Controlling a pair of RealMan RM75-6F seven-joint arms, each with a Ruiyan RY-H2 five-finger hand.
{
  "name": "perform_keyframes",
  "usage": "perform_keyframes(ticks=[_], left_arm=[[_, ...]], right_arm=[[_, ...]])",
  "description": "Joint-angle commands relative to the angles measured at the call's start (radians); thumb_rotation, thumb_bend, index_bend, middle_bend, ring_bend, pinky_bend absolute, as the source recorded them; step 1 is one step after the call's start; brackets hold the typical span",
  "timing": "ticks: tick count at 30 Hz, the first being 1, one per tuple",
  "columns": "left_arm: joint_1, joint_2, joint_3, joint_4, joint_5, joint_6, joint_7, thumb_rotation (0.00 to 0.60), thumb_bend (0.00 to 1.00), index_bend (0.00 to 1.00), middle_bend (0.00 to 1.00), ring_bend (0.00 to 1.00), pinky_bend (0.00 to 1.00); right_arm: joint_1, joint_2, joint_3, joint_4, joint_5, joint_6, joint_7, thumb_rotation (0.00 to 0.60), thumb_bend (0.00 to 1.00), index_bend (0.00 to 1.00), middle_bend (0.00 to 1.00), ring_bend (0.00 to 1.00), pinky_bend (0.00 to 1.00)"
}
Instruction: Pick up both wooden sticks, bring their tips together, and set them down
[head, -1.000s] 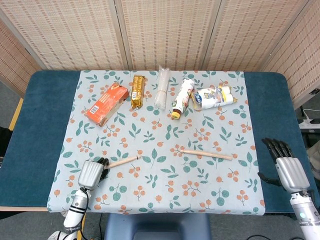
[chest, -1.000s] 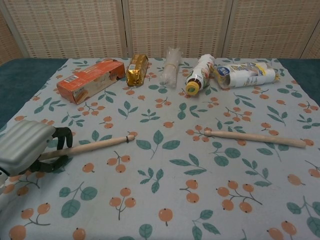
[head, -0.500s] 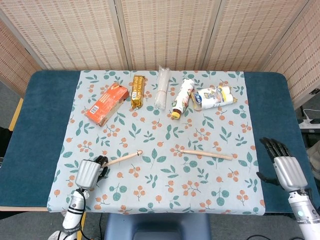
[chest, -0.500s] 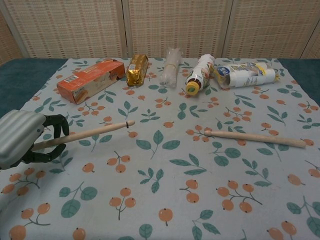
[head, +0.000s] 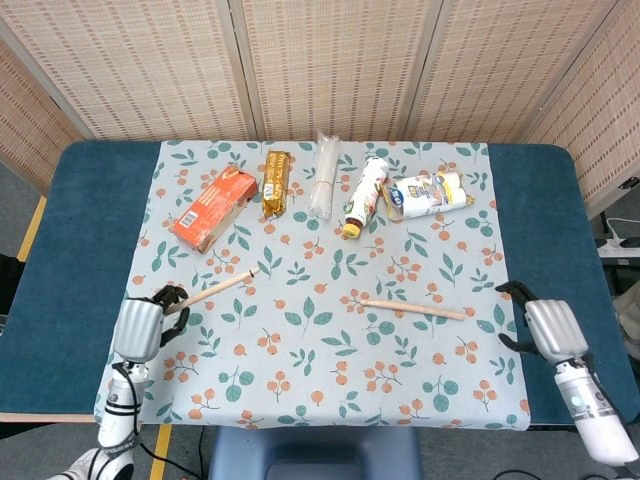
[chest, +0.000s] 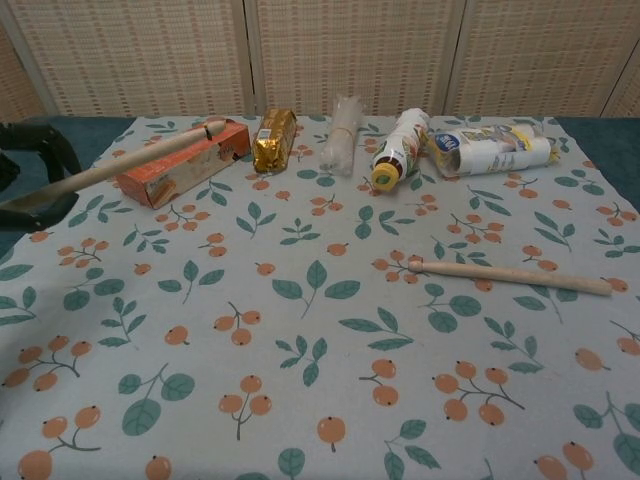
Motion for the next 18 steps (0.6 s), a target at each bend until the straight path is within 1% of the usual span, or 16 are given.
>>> perform_keyframes(ticks=[1, 6, 9, 14, 18], left_arm=[[0.002, 0.128, -0.025, -0.137, -0.003, 0.007, -0.007, 0.6, 0.41, 0.73, 0.92, 1.0, 1.0], [0.017, 0.216, -0.019, -0.212, -0.029, -0.029, -0.037, 0.6, 0.41, 0.73, 0.92, 1.0, 1.0], [0.027, 0.244, -0.027, -0.234, -0.047, -0.029, -0.044, 0.6, 0.41, 0.73, 0.92, 1.0, 1.0], [0.034, 0.267, -0.031, -0.266, -0.046, -0.019, -0.05, 0.6, 0.41, 0.73, 0.92, 1.0, 1.0], [0.038, 0.269, -0.026, -0.273, -0.035, -0.008, -0.046, 0.6, 0.41, 0.73, 0.92, 1.0, 1.0]], right_arm=[[0.037, -0.058, -0.001, 0.063, -0.012, -0.032, -0.008, 0.6, 0.11, 0.26, 0.21, 0.65, 0.74], [0.069, -0.125, 0.017, 0.125, -0.01, -0.041, -0.026, 0.6, 0.11, 0.27, 0.22, 0.71, 0.81], [0.089, -0.164, 0.031, 0.161, -0.001, -0.047, -0.041, 0.6, 0.11, 0.28, 0.23, 0.74, 0.85], [0.133, -0.22, 0.045, 0.215, 0.034, -0.109, -0.085, 0.6, 0.11, 0.28, 0.24, 0.79, 0.9], [0.168, -0.271, 0.058, 0.264, 0.078, -0.163, -0.136, 0.6, 0.11, 0.28, 0.24, 0.8, 0.92]])
